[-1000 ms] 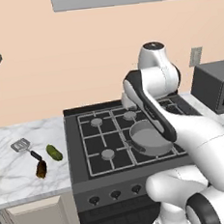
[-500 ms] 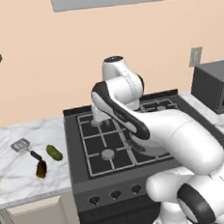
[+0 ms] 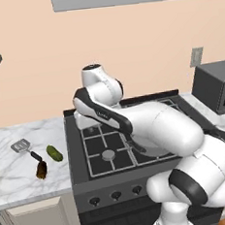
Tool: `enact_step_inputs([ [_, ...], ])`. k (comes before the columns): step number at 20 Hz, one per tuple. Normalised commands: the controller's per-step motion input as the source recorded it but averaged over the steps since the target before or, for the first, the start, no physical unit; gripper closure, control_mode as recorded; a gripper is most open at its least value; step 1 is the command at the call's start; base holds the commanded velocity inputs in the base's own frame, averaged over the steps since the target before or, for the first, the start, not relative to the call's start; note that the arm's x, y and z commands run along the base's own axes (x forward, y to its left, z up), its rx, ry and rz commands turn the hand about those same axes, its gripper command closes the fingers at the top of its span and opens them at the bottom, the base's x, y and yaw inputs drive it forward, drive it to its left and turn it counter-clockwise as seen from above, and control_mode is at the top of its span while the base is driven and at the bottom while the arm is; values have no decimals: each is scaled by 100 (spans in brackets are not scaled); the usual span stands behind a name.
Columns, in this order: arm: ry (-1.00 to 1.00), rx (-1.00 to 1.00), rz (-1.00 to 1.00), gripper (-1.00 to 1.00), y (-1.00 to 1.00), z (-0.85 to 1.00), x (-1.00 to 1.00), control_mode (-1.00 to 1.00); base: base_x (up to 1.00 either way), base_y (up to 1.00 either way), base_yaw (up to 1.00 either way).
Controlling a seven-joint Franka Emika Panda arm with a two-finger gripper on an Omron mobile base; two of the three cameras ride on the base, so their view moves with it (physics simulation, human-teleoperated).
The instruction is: Put the sweet potato and cucumber in the pot. Retrieve the spatula and lightly stir the vegetables in the pot.
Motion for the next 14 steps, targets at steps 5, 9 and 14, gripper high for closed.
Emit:
enact_step_inputs([
  [5, 3, 4, 6, -100, 17, -29, -3, -100, 0, 0, 0],
  [9, 0, 1, 4, -100, 51, -42, 13, -100, 0, 0, 0],
  [14, 0, 0, 3, -100, 71, -43, 22, -100, 0, 0, 0],
])
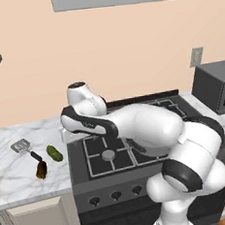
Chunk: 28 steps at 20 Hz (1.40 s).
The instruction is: Put the sweet potato and cucumber in the pot. Retrieve the spatula and lightly stir the vegetables in the pot.
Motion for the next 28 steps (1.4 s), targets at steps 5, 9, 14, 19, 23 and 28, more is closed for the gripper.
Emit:
enact_step_inputs([
  [5, 4, 0, 1, -100, 72, -22, 47, -100, 0, 0, 0],
  [9, 10, 0, 0, -100, 67, -24, 56, -100, 0, 0, 0],
  [14, 12, 0, 0, -100, 27, -14, 61, -100, 0, 0, 0],
  [19, 5, 0, 2, -100, 13, -24, 51, -100, 0, 0, 0],
  [23, -1, 0, 6, -100, 12, -39, 8, -100, 0, 0, 0],
  [28, -3, 0, 3, -100, 19, -27, 0, -100, 0, 0, 0],
])
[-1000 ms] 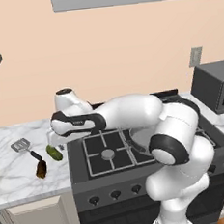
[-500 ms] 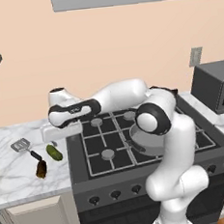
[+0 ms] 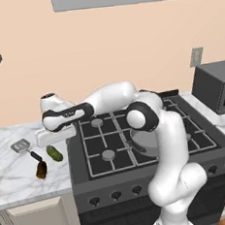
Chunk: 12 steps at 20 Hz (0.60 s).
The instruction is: Put the sweet potato and cucumber in the pot. Retrieve the spatula and lightly stir the vegetables in the pot.
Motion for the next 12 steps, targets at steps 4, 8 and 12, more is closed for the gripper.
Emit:
enact_step_inputs([
  [4, 0, 0, 0, -100, 13, -13, 12, -100, 0, 0, 0],
  [8, 2, 0, 1, -100, 5, -29, 11, -100, 0, 0, 0],
  [12, 2, 0, 0, -100, 0, -32, -1, -100, 0, 0, 0],
])
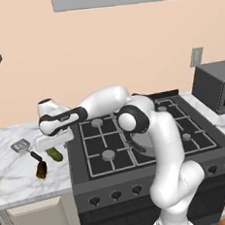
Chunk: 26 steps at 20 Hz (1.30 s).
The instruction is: Put the sweet potato and cucumber in the pot. Retrieve the spatula and lightly stir the vegetables in the pot.
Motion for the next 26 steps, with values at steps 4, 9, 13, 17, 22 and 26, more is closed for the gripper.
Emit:
enact_step_inputs([
  [4, 4, 0, 1, -100, 0, -26, -11, -100, 0, 0, 0],
  [9, 9, 0, 2, -100, 0, -23, -1, -100, 0, 0, 0],
  [13, 10, 0, 0, -100, 0, -19, 0, -100, 0, 0, 0],
  [17, 5, 0, 0, -100, 0, -7, 0, -100, 0, 0, 0],
  [22, 0, 0, 0, 100, 0, 0, 0, -100, 0, 0, 0],
  [26, -6, 0, -2, 100, -6, 19, -21, -100, 0, 0, 0],
])
